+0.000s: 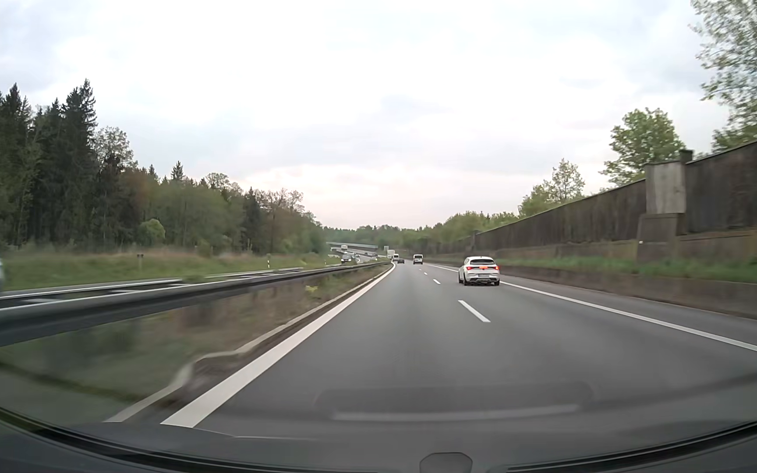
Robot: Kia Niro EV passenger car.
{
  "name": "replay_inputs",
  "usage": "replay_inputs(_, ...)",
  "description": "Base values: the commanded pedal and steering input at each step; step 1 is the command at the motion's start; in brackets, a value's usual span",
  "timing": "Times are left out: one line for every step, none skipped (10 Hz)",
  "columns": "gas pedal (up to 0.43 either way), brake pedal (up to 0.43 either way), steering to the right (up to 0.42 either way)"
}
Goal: Follow the waypoints while adhering to traffic rules and regulations
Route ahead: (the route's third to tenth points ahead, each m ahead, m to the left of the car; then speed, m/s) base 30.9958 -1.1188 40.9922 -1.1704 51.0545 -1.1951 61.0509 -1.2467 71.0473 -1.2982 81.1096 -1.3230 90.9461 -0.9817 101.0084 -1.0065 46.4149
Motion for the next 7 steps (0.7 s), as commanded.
replay_inputs(0.0,0.0,0.001)
replay_inputs(0.0,0.0,0.001)
replay_inputs(0.0,0.0,0.0)
replay_inputs(0.0,0.0,0.0)
replay_inputs(0.0,0.0,0.0)
replay_inputs(0.0,0.0,0.0)
replay_inputs(0.0,0.0,0.0)
